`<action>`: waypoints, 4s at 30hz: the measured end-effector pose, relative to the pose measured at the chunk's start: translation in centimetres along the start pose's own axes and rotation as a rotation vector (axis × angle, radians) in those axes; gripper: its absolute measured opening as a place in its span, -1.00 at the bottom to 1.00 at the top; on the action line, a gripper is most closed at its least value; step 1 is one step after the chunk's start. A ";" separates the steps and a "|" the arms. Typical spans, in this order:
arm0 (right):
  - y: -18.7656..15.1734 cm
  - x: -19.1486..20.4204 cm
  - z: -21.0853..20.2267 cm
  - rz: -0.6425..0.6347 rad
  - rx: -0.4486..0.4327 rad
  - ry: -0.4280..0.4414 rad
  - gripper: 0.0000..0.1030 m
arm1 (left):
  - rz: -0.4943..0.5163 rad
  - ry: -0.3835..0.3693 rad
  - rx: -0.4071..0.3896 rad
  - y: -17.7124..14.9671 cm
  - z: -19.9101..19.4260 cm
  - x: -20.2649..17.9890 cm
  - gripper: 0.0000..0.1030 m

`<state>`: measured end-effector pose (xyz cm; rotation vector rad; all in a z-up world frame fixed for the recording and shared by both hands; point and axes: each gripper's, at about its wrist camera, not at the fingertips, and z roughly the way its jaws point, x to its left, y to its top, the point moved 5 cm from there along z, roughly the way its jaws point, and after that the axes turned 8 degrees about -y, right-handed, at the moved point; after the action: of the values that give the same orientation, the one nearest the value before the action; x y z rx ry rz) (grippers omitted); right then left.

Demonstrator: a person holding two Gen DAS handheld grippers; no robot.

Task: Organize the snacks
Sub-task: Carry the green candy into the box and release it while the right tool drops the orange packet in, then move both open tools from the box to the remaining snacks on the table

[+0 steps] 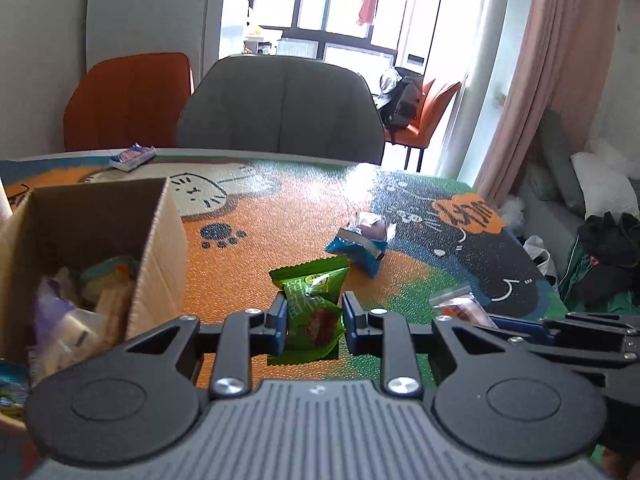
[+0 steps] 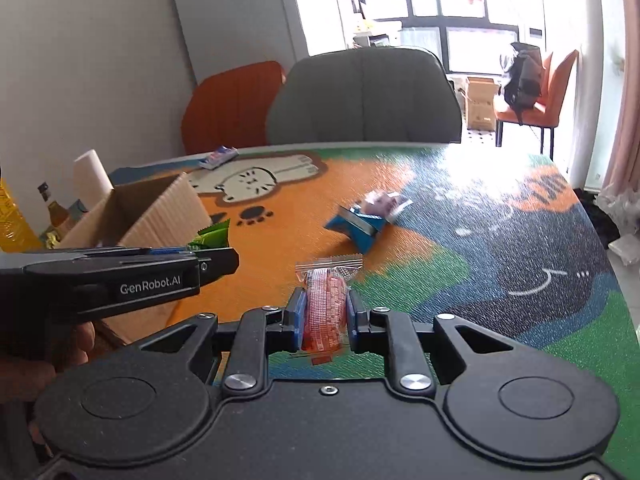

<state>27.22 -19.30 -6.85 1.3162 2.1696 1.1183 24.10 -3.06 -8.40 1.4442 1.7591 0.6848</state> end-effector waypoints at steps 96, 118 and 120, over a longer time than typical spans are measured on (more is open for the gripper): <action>5.5 12.4 0.0 -0.036 -0.055 0.087 0.42 | -0.204 0.101 -0.094 1.1 -10.0 14.5 1.00; 2.8 3.1 -2.2 0.077 -0.053 0.012 0.91 | -0.121 0.006 -0.046 1.2 -7.1 6.6 1.00; 2.6 2.4 -2.2 0.084 -0.053 0.010 0.91 | -0.113 0.003 -0.046 1.4 -6.9 6.0 1.00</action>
<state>26.08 -17.54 -3.21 1.3924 2.0945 1.2080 18.79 3.47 -4.63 1.3033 1.8002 0.6639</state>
